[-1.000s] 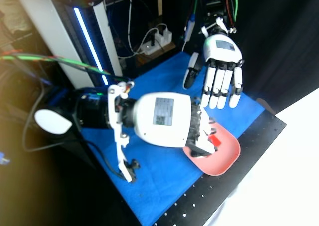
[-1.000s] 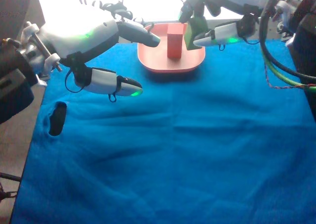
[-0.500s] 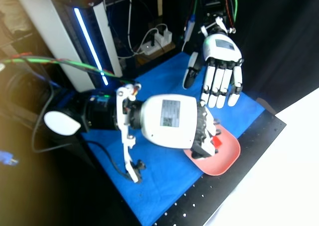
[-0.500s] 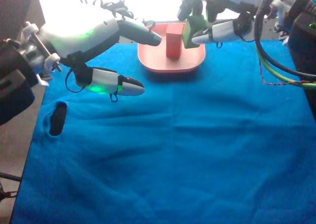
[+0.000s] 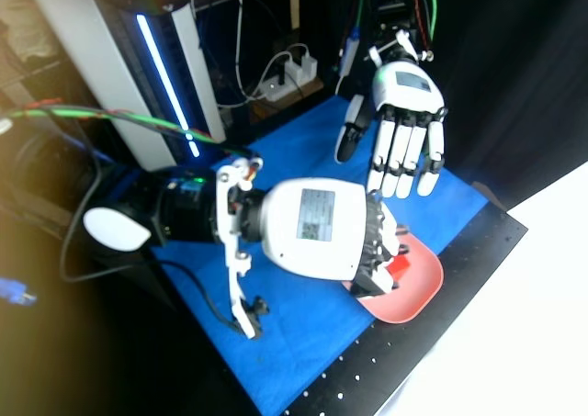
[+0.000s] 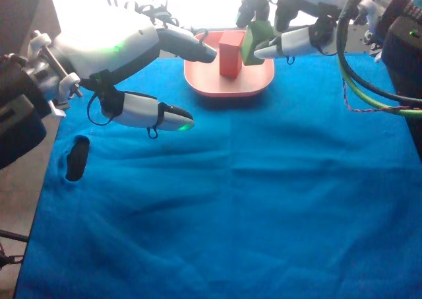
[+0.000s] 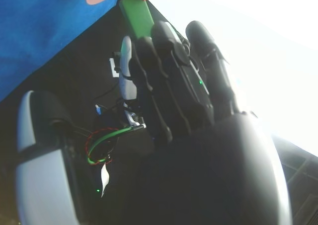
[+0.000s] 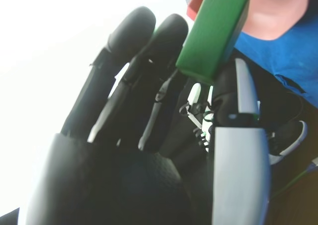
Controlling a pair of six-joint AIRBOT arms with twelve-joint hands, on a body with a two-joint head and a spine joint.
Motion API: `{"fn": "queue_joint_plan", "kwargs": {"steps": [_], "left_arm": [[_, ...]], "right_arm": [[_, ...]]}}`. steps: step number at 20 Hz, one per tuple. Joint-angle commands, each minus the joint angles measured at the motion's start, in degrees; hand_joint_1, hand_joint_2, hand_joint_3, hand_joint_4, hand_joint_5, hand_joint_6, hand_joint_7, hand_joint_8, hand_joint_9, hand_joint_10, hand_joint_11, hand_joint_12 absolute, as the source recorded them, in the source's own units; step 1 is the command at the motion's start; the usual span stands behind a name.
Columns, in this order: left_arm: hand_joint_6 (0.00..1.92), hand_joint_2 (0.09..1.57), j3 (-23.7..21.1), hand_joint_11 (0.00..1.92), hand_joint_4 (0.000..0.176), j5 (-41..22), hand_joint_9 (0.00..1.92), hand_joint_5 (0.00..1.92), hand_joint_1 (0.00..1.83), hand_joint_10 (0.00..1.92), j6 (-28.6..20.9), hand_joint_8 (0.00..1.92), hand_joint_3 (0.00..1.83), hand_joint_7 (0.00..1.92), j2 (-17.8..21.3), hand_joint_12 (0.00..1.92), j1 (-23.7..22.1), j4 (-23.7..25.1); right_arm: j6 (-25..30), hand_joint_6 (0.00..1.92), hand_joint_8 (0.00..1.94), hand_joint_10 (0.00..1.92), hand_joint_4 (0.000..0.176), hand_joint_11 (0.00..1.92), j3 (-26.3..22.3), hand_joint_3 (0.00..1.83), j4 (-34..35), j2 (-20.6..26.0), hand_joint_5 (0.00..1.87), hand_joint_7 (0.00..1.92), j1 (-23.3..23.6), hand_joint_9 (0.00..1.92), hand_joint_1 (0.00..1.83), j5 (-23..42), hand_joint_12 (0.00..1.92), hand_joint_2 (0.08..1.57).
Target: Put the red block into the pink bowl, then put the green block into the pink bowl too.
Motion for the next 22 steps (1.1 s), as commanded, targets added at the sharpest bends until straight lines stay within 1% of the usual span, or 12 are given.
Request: {"fn": "queue_joint_plan", "kwargs": {"steps": [1,2,3,4,5,6,9,15,17,19,21,22], "left_arm": [[0.00,0.90,-0.2,0.22,0.000,-6.9,0.77,0.73,0.87,0.00,-0.1,0.00,0.00,0.81,0.4,0.74,-0.5,-1.2],[0.01,0.90,-0.2,0.23,0.000,-6.9,0.77,0.74,0.88,0.00,-0.1,0.00,0.00,0.81,0.4,0.75,-0.5,-1.2],[0.01,0.89,-0.2,0.24,0.000,-7.0,0.76,0.74,0.89,0.00,-0.1,0.00,0.00,0.80,0.4,0.75,-0.5,-1.2],[0.00,0.90,-0.2,0.24,0.000,-7.0,0.76,0.73,0.87,0.00,-0.1,0.00,0.00,0.79,0.4,0.75,-0.5,-1.3],[0.00,0.90,-0.2,0.24,0.000,-6.9,0.75,0.74,0.88,0.00,-0.1,0.00,0.00,0.79,0.4,0.75,-0.5,-1.3],[0.00,0.90,-0.2,0.26,0.000,-6.9,0.76,0.74,0.89,0.00,-0.1,0.00,0.00,0.80,0.4,0.76,-0.5,-1.3],[0.00,0.90,-0.2,0.25,0.000,-6.9,0.76,0.73,0.87,0.00,-0.1,0.00,0.00,0.79,0.4,0.76,-0.5,-1.4],[0.00,0.92,-0.2,0.19,0.000,-6.8,0.75,0.72,0.90,0.00,-0.1,0.00,0.00,0.78,0.4,0.74,-0.5,-1.8],[0.00,0.91,0.1,0.20,0.000,-6.7,0.74,0.70,0.89,0.00,0.0,0.00,0.00,0.77,0.4,0.74,-0.3,-2.5],[0.00,0.92,0.3,0.21,0.000,-6.8,0.73,0.69,0.92,0.00,0.0,0.00,0.00,0.75,0.4,0.69,0.1,-3.5],[0.00,0.94,0.6,0.12,0.000,-7.2,0.68,0.66,0.95,0.00,0.0,0.00,0.00,0.72,0.5,0.74,0.8,-5.3],[0.00,0.93,0.9,0.06,0.000,-7.6,0.66,0.63,0.92,0.00,0.0,0.00,0.00,0.73,0.6,0.77,1.3,-6.4]], "right_arm": [[0.0,0.81,0.75,0.04,0.000,0.89,0.3,0.00,1.3,-0.1,1.01,1.20,1.1,1.34,1.27,6.4,0.99,1.06],[0.0,0.88,0.78,0.02,0.000,0.82,0.3,0.00,1.3,-0.1,0.97,1.18,1.1,1.30,1.26,6.4,1.02,1.07],[0.0,0.33,0.38,0.01,0.000,0.77,0.3,0.00,1.3,-0.1,0.89,1.10,1.1,1.27,1.17,6.3,1.04,1.02],[0.0,0.09,0.16,0.01,0.000,0.77,0.3,0.00,1.3,-0.1,0.89,1.15,1.1,1.27,1.14,6.3,1.06,0.99],[0.0,0.02,0.07,0.02,0.000,0.76,0.3,0.00,1.3,-0.1,0.83,1.21,1.1,1.30,1.12,6.3,1.06,0.97],[0.0,0.00,0.02,0.01,0.000,0.77,0.3,0.00,1.2,-0.1,0.80,1.21,1.1,1.29,1.10,6.2,1.04,0.95],[0.0,0.00,0.00,0.00,0.000,0.69,0.3,0.00,1.2,-0.1,0.62,0.96,1.1,1.07,1.08,6.2,0.94,0.89],[0.4,0.00,0.00,0.00,0.000,0.52,0.3,0.00,1.2,-0.1,0.52,0.74,1.1,0.82,1.00,6.1,0.64,0.85],[1.7,0.00,0.00,0.00,0.000,0.53,0.3,0.00,1.2,-0.1,0.47,0.72,1.1,0.79,0.99,6.1,0.64,0.83],[2.8,0.00,0.00,0.00,0.000,0.38,0.2,0.00,1.2,-0.1,0.35,0.62,1.1,0.68,1.01,6.1,0.65,0.81],[2.8,0.00,0.00,0.00,0.046,0.28,0.0,0.00,1.6,0.4,0.27,0.52,1.1,0.57,1.01,6.0,0.61,0.80],[2.8,0.00,0.00,0.00,0.057,0.25,-0.4,0.00,1.9,0.9,0.25,0.50,1.1,0.55,0.99,6.0,0.60,0.80]]}}
